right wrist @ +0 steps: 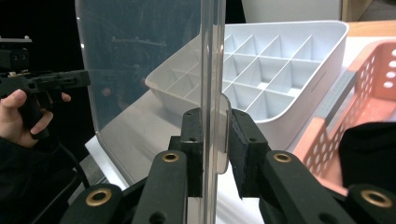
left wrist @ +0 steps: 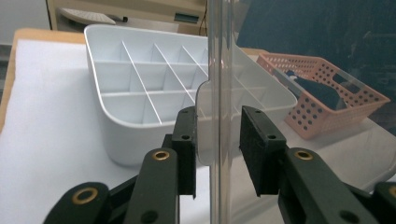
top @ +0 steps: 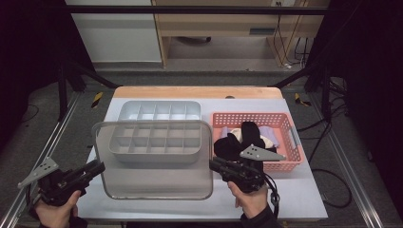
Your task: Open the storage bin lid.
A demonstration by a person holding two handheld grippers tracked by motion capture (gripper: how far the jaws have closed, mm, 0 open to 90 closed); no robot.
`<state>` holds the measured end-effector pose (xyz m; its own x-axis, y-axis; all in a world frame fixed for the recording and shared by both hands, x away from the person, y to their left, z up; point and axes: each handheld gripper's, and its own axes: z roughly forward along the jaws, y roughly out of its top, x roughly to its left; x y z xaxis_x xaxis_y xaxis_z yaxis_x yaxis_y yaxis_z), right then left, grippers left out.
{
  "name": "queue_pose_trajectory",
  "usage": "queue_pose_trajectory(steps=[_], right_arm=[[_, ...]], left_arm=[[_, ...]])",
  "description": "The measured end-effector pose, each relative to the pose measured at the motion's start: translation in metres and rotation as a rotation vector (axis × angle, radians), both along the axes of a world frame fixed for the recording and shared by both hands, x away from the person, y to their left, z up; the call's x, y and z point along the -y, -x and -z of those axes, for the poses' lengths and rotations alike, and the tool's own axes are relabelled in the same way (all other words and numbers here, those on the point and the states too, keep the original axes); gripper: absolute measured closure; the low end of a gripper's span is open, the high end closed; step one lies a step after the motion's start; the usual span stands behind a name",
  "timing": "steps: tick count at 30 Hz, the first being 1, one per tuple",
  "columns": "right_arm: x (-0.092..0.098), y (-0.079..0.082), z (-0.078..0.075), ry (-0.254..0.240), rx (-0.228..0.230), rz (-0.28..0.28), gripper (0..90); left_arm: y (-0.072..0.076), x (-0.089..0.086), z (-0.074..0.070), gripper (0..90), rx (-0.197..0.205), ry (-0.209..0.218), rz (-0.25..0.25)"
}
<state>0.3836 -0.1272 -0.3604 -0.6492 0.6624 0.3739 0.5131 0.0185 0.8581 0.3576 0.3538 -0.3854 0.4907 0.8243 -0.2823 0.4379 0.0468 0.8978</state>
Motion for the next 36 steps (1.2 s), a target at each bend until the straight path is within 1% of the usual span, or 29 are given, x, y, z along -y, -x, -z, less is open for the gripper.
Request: queue_pose_trajectory(steps=[3, 6, 8, 11, 14, 19, 23, 25, 26, 30, 34, 36], right_arm=[[-0.003, 0.005, 0.007, 0.011, -0.017, -0.018, 76.9], [-0.005, 0.009, 0.016, 0.035, -0.041, -0.030, 76.8], [-0.005, 0.009, 0.023, 0.044, -0.064, -0.031, 76.7], [-0.007, 0.009, 0.031, 0.042, -0.096, -0.038, 76.7], [-0.011, 0.008, 0.039, 0.061, -0.122, -0.048, 76.5], [-0.015, 0.009, 0.048, 0.072, -0.152, -0.057, 76.5], [-0.016, 0.011, 0.053, 0.072, -0.171, -0.070, 76.4], [-0.015, 0.012, 0.057, 0.077, -0.182, -0.070, 76.3], [-0.015, 0.013, 0.058, 0.078, -0.185, -0.073, 76.3], [-0.015, 0.013, 0.066, 0.088, -0.200, -0.065, 76.2], [-0.017, 0.012, 0.073, 0.109, -0.210, -0.060, 75.7], [-0.019, 0.011, 0.077, 0.120, -0.223, -0.056, 75.1]], left_arm=[[0.005, -0.003, 0.007, 66.4, -0.013, 0.005, -0.003], [0.010, -0.004, 0.015, 66.5, -0.039, -0.012, -0.004], [0.014, -0.003, 0.020, 66.6, -0.052, -0.020, -0.004], [0.017, -0.005, 0.026, 66.6, -0.074, -0.030, -0.011], [0.020, -0.007, 0.032, 66.6, -0.090, -0.032, -0.021], [0.027, -0.011, 0.040, 66.9, -0.122, -0.033, -0.024], [0.032, -0.013, 0.042, 67.6, -0.131, -0.027, -0.017], [0.033, -0.012, 0.043, 67.7, -0.137, -0.037, -0.013], [0.033, -0.011, 0.044, 67.7, -0.139, -0.049, -0.013], [0.031, -0.008, 0.050, 67.2, -0.168, -0.078, -0.017], [0.030, -0.007, 0.058, 66.6, -0.193, -0.087, -0.021], [0.029, -0.006, 0.061, 66.2, -0.208, -0.092, -0.021]])
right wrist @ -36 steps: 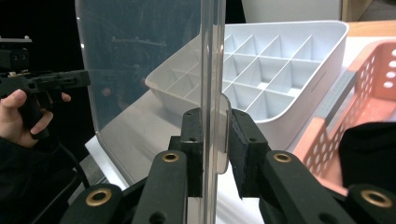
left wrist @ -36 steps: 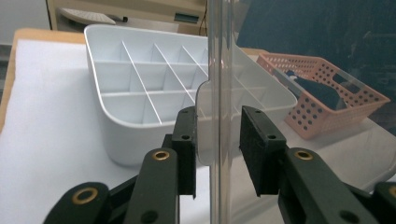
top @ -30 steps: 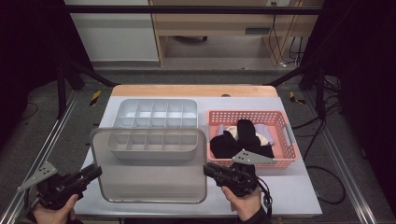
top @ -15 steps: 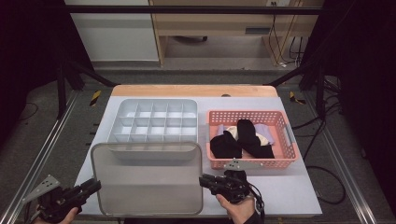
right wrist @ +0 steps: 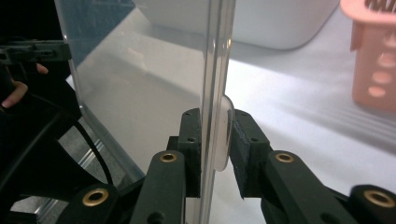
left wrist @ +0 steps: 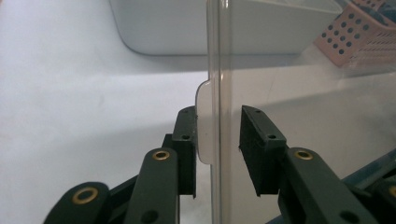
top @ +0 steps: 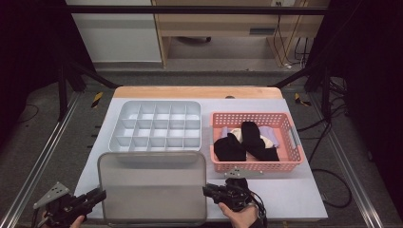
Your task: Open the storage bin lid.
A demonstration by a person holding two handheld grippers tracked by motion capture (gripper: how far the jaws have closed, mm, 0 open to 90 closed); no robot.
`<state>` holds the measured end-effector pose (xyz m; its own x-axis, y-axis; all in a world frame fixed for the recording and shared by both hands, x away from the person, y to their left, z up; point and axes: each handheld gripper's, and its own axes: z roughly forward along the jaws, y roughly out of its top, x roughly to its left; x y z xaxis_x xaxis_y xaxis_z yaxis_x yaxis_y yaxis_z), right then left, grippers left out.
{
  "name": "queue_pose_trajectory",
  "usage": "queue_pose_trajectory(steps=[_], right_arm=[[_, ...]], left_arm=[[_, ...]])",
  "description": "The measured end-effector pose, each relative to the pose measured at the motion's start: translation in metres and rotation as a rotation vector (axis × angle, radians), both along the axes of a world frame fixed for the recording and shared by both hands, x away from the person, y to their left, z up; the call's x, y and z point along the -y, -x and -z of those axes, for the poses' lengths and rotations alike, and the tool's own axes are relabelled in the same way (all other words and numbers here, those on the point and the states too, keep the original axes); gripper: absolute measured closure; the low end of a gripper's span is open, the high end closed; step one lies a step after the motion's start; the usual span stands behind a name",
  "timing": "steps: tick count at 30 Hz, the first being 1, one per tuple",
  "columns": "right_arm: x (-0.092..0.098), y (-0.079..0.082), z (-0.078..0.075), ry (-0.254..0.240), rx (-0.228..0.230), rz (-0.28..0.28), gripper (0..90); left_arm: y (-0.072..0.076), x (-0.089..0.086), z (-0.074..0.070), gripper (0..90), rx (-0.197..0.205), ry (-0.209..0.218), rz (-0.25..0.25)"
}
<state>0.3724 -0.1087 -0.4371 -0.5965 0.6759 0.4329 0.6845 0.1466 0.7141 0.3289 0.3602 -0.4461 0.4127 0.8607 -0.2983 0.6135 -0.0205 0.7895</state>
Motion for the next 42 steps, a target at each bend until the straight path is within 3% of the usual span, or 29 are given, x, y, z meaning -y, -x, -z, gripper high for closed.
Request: queue_pose_trajectory(steps=[12, 24, 42], right_arm=[[-0.008, 0.001, 0.020, 0.079, -0.042, 0.005, 68.9], [-0.014, 0.002, 0.031, 0.130, -0.054, 0.006, 61.5], [-0.021, 0.001, 0.037, 0.161, -0.077, 0.017, 54.4]], left_arm=[[-0.003, 0.008, 0.014, 60.3, -0.090, -0.066, 0.009], [-0.006, 0.013, 0.019, 54.0, -0.134, -0.111, 0.018], [-0.011, 0.020, 0.023, 45.8, -0.171, -0.145, 0.022]])
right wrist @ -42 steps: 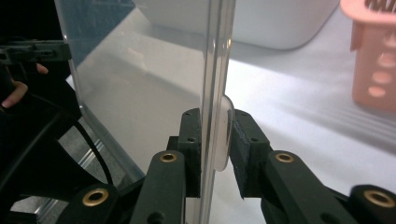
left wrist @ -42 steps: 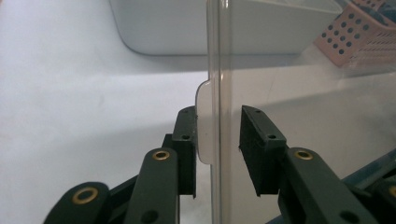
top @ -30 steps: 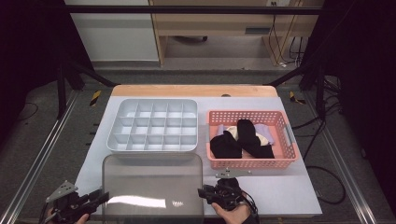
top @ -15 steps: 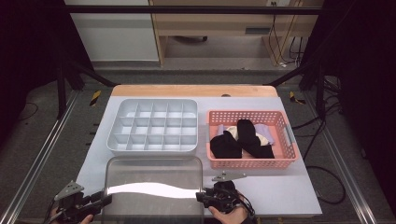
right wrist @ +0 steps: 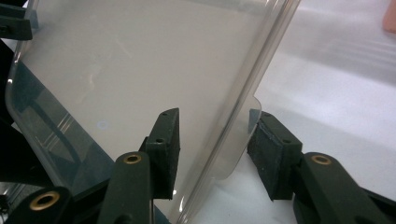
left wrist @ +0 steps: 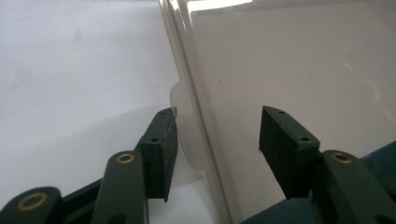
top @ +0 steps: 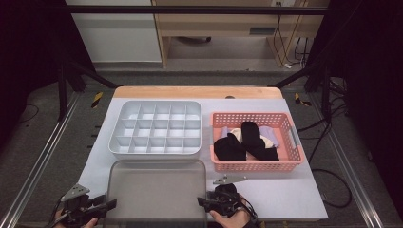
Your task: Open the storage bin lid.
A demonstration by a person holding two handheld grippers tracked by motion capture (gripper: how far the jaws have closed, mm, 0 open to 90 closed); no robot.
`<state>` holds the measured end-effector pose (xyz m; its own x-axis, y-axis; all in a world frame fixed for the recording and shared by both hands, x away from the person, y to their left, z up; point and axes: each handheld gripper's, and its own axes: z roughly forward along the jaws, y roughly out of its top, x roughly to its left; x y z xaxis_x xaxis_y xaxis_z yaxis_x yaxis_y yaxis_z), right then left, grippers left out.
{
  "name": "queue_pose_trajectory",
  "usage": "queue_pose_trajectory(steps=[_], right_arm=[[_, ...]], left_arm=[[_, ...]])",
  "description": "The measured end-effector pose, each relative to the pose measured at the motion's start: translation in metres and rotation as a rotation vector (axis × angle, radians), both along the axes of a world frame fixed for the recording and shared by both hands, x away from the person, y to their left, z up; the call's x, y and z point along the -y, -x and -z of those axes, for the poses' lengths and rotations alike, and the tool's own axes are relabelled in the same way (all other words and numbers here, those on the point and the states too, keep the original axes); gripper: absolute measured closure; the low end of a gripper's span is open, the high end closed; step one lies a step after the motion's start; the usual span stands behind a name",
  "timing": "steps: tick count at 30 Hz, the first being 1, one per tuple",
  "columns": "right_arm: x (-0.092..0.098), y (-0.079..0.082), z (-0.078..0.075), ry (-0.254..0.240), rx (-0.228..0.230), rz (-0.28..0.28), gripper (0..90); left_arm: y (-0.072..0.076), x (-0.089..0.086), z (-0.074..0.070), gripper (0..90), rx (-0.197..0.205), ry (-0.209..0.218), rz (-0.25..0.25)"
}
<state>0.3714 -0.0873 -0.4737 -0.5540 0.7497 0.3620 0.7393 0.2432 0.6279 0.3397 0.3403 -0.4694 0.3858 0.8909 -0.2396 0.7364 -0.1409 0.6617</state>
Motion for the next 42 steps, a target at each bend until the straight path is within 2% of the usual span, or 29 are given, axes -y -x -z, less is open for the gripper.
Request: queue_pose_trajectory(steps=[6, 24, 28, 29, 32, 33, 35, 37, 39, 42], right_arm=[[0.000, 0.000, 0.001, 0.001, -0.015, -0.003, 52.9], [-0.003, 0.002, 0.003, 0.036, 0.038, -0.036, 46.8], [-0.003, 0.003, 0.002, 0.043, 0.039, -0.036, 46.1], [-0.003, 0.004, 0.002, 0.042, 0.036, -0.037, 45.3], [0.000, 0.002, 0.002, 0.014, 0.012, -0.032, 43.2], [0.001, 0.001, 0.002, 0.011, 0.009, -0.032, 45.9], [0.002, 0.002, 0.001, 0.053, 0.080, -0.022, 46.8], [0.004, 0.002, -0.002, 0.050, 0.094, -0.018, 45.9], [0.005, 0.001, -0.003, 0.051, 0.132, -0.012, 45.1], [0.008, 0.000, -0.005, 0.045, 0.152, -0.009, 44.9]], left_arm=[[-0.001, 0.001, 0.001, 44.3, -0.006, -0.006, 0.004], [-0.002, 0.003, 0.001, 40.8, -0.005, -0.021, 0.018], [-0.001, 0.003, 0.001, 40.4, 0.023, -0.034, 0.005], [-0.002, 0.002, 0.000, 40.5, 0.026, -0.020, 0.007], [-0.003, 0.002, 0.000, 40.7, 0.028, -0.017, 0.010], [-0.004, 0.002, 0.000, 40.5, 0.031, -0.019, 0.006], [-0.005, 0.002, 0.000, 40.4, 0.038, -0.024, 0.004], [-0.006, 0.001, -0.001, 40.0, 0.060, -0.033, 0.001], [-0.008, 0.000, -0.002, 40.1, 0.074, -0.031, -0.002], [-0.013, -0.002, -0.003, 40.0, 0.097, -0.029, -0.009]])
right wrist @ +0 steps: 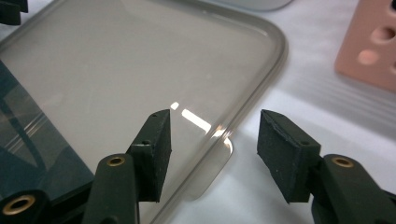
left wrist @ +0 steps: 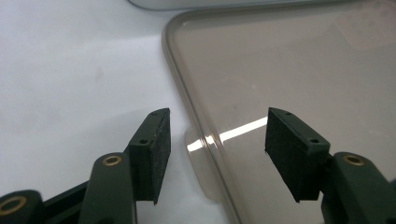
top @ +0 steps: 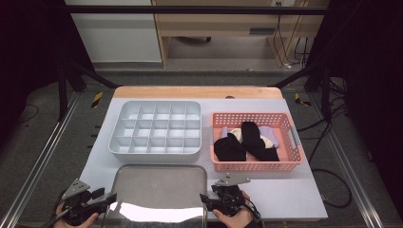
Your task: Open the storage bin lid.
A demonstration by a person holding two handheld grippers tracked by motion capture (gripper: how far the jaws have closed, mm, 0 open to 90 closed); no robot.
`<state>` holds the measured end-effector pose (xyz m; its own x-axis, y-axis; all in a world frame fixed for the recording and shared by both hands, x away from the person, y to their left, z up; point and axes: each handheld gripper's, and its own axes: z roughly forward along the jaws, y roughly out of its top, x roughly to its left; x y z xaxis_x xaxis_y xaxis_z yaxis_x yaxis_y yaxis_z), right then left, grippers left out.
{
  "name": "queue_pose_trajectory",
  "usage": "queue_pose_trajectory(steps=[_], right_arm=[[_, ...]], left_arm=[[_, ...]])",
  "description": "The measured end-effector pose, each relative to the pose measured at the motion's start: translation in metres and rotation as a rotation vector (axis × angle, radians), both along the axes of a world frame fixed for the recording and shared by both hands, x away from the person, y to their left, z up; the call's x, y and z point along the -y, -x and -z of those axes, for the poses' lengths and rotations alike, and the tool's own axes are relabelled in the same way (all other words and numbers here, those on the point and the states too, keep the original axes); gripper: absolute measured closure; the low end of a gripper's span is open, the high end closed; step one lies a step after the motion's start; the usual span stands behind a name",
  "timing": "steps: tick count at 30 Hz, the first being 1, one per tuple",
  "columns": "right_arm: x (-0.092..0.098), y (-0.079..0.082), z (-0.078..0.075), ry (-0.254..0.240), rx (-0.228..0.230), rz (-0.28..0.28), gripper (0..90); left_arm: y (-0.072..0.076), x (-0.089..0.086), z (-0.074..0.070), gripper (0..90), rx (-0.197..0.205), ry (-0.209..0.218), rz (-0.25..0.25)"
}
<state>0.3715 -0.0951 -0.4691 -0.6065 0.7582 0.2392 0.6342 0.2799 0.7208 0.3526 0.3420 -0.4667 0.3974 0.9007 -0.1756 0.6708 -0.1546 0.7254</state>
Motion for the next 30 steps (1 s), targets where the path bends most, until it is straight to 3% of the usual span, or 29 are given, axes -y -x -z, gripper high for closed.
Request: queue_pose_trajectory(steps=[4, 12, 15, 16, 19, 30], right_arm=[[0.001, -0.003, -0.002, -0.015, 0.033, -0.008, 44.6], [0.005, -0.009, -0.018, -0.044, 0.130, -0.014, 44.5], [0.010, -0.013, -0.025, -0.063, 0.148, 0.002, 45.3], [0.012, -0.014, -0.027, -0.067, 0.154, 0.005, 45.5], [0.017, -0.018, -0.033, -0.073, 0.169, 0.020, 46.0], [0.032, -0.039, -0.060, -0.091, 0.237, 0.070, 47.1]], left_arm=[[-0.010, -0.001, -0.004, 38.7, 0.027, 0.017, 0.003], [-0.021, 0.001, -0.016, 44.9, 0.099, -0.001, 0.003], [-0.024, 0.004, -0.018, 46.3, 0.189, -0.013, 0.015], [-0.025, 0.005, -0.019, 46.2, 0.193, -0.010, 0.018], [-0.030, 0.011, -0.022, 45.9, 0.158, 0.008, 0.026], [-0.041, 0.026, -0.040, 42.6, 0.172, 0.019, -0.023]])
